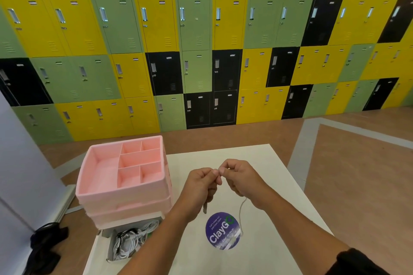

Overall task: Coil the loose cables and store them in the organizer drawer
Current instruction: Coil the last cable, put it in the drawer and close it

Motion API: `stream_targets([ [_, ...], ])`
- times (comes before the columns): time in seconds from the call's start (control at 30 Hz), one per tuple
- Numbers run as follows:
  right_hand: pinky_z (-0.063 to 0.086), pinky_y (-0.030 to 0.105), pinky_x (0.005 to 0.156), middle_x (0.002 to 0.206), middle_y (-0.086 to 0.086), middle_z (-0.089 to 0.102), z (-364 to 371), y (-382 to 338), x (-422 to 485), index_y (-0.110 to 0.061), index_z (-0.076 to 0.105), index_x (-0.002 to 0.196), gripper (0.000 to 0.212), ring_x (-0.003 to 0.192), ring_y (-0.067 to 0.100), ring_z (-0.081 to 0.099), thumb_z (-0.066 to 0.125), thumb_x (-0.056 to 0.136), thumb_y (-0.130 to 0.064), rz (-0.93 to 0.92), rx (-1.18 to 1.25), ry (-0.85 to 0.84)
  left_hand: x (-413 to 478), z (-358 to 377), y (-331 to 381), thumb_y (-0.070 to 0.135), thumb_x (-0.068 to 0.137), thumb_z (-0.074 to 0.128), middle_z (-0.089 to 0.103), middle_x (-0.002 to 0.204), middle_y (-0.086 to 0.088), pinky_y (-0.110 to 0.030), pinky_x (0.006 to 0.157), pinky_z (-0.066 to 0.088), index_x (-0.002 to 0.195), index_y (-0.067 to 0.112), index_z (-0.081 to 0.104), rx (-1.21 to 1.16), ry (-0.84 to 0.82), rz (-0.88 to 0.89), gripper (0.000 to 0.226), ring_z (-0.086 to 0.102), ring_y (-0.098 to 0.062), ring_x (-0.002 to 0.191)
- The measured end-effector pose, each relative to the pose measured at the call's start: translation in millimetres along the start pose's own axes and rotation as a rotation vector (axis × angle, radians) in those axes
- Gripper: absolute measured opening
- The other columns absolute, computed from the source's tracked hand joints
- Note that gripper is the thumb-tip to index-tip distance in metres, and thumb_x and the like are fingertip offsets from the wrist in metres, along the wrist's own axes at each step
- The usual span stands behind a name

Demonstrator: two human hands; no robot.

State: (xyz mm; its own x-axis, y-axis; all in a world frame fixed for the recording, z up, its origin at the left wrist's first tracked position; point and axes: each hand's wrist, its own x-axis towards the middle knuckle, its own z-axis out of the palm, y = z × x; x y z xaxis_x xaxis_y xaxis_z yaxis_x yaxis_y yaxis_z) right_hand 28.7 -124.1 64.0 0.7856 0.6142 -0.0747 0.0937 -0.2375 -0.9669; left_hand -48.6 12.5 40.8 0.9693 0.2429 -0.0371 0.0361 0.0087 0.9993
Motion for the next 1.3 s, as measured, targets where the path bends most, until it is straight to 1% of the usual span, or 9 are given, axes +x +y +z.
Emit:
stream_targets([
  [0.2, 0.023, 0.021, 0.044, 0.056, 0.003, 0.043, 8, 10, 2, -0.011, 0.069, 0.089, 0.027, 0.046, 0.011, 0.030, 0.050, 0.104, -0.021, 0.042, 0.062, -0.007, 7, -8, 5, 0.017, 0.105, 0.037, 0.026, 0.056, 0.002, -0.019, 0.041, 0.019, 0.080, 0.004, 0.059, -0.538, -0.045, -0.104, 0.036, 0.021, -0.008, 0.046],
  [0.33, 0.031, 0.021, 0.044, 0.057, 0.000, 0.048, 22, 24, -2, -0.013, 0.071, 0.083, 0.030, 0.046, 0.009, 0.037, 0.050, 0.103, -0.021, 0.107, -0.099, -0.059, 12, -5, 10, 0.015, 0.107, 0.032, 0.038, 0.064, -0.001, -0.022, 0.049, 0.036, 0.102, -0.002, 0.059, -0.801, 0.057, -0.090, 0.032, 0.035, -0.010, 0.052],
  [0.43, 0.039, 0.028, 0.057, 0.057, -0.006, 0.052, 35, 34, -9, -0.020, 0.074, 0.082, 0.031, 0.055, 0.012, 0.045, 0.049, 0.101, -0.024, 0.155, -0.215, -0.131, 19, -6, 7, 0.012, 0.109, 0.031, 0.044, 0.067, -0.004, -0.028, 0.062, 0.043, 0.106, -0.004, 0.060, -0.741, 0.237, -0.002, 0.033, 0.043, -0.013, 0.058],
  [0.57, 0.044, 0.025, 0.062, 0.074, -0.010, 0.062, 37, 22, -16, -0.027, 0.072, 0.088, 0.025, 0.069, 0.011, 0.057, 0.049, 0.099, -0.031, 0.121, -0.496, -0.241, 20, -13, -7, 0.014, 0.108, 0.038, 0.055, 0.067, -0.007, -0.028, 0.067, 0.053, 0.100, 0.001, 0.068, -0.235, 0.387, 0.114, 0.033, 0.057, -0.017, 0.063],
  [0.77, 0.043, 0.028, 0.063, 0.074, -0.009, 0.062, 18, -21, -8, -0.021, 0.068, 0.082, 0.021, 0.070, 0.009, 0.055, 0.055, 0.098, -0.026, -0.130, -0.616, -0.059, 7, -21, -24, 0.011, 0.106, 0.039, 0.057, 0.062, -0.014, -0.035, 0.058, 0.045, 0.085, -0.006, 0.065, 0.159, 0.033, 0.005, 0.038, 0.052, -0.019, 0.056],
  [0.87, 0.050, 0.029, 0.070, 0.079, -0.012, 0.067, 7, -20, -2, -0.023, 0.069, 0.079, 0.019, 0.080, 0.005, 0.060, 0.060, 0.095, -0.028, -0.155, -0.572, 0.056, 3, -18, -13, 0.011, 0.106, 0.033, 0.040, 0.059, -0.006, -0.029, 0.052, 0.030, 0.080, 0.000, 0.060, -0.145, -0.073, -0.110, 0.039, 0.034, -0.016, 0.052],
  [1.0, 0.036, 0.019, 0.057, 0.051, -0.021, 0.053, 8, -11, 0, -0.017, 0.068, 0.080, 0.015, 0.051, -0.002, 0.048, 0.068, 0.092, -0.025, -0.144, -0.369, 0.131, 6, -17, -3, 0.014, 0.104, 0.035, 0.022, 0.060, 0.000, -0.026, 0.050, 0.013, 0.074, 0.009, 0.054, -0.382, -0.139, -0.178, 0.036, 0.016, -0.013, 0.053],
  [1.17, 0.030, 0.022, 0.044, 0.049, -0.008, 0.047, 10, -7, -2, -0.006, 0.067, 0.093, 0.017, 0.045, 0.009, 0.033, 0.064, 0.097, -0.022, 0.002, -0.016, 0.022, 8, -20, -9, 0.018, 0.101, 0.040, 0.017, 0.060, 0.004, -0.016, 0.040, 0.015, 0.074, 0.010, 0.051, -0.691, -0.232, -0.291, 0.031, 0.016, -0.006, 0.046],
  [1.3, 0.025, 0.021, 0.041, 0.053, 0.001, 0.041, 11, -7, -4, 0.000, 0.062, 0.091, 0.020, 0.043, 0.010, 0.030, 0.059, 0.100, -0.017, 0.059, 0.061, -0.016, 5, -18, -9, 0.018, 0.100, 0.045, 0.021, 0.058, 0.004, -0.017, 0.042, 0.018, 0.079, 0.007, 0.055, -0.670, -0.243, -0.264, 0.025, 0.017, -0.007, 0.048],
])
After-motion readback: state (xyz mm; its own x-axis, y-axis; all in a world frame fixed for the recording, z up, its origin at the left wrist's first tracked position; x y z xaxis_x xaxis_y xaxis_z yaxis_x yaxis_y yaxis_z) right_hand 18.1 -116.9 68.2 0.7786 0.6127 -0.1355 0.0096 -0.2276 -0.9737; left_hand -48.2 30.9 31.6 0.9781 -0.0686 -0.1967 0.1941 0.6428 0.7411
